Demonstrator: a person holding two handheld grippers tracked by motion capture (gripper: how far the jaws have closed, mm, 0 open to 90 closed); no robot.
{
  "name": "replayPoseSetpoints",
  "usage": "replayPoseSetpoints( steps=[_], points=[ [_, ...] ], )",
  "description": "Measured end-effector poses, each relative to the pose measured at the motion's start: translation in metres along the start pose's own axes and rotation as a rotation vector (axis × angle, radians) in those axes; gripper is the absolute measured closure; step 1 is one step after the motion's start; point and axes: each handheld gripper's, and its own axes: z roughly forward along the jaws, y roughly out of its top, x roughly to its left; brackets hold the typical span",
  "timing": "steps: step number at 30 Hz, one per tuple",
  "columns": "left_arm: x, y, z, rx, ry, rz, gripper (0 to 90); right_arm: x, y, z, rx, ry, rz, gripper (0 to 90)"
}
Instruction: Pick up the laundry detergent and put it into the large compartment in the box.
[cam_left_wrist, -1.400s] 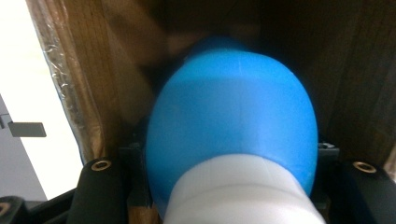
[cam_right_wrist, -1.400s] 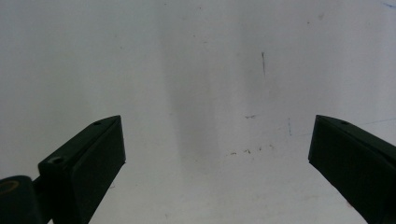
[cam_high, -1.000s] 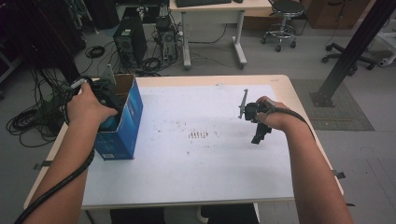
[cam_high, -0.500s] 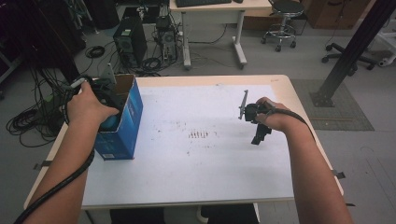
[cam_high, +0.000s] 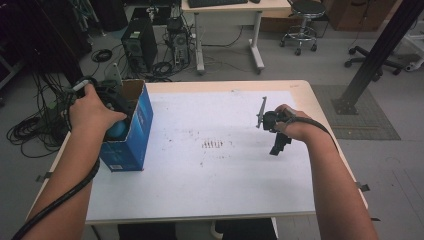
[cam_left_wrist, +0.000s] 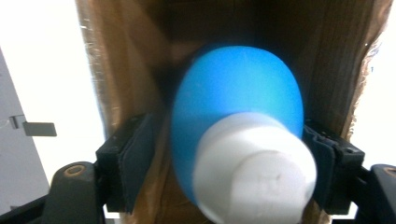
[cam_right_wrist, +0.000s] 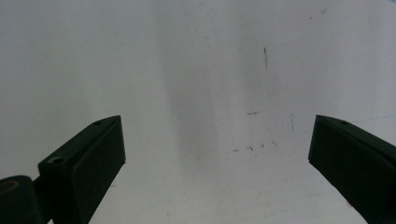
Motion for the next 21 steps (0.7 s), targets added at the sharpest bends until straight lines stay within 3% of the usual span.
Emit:
replayPoseSetpoints(
  steps=[10,21],
  points=[
    [-0.001,-0.004,-0.008,-0.017,-0.007,0.001,22.8,0.0,-0.001,-0.001,-0.001,0.001,0.006,3.8],
    [-0.003,-0.01,-0.023,-0.053,-0.003,0.028,15.7,0.0,-0.003,-0.003,-0.009,-0.001,0.01,3.8]
  ],
)
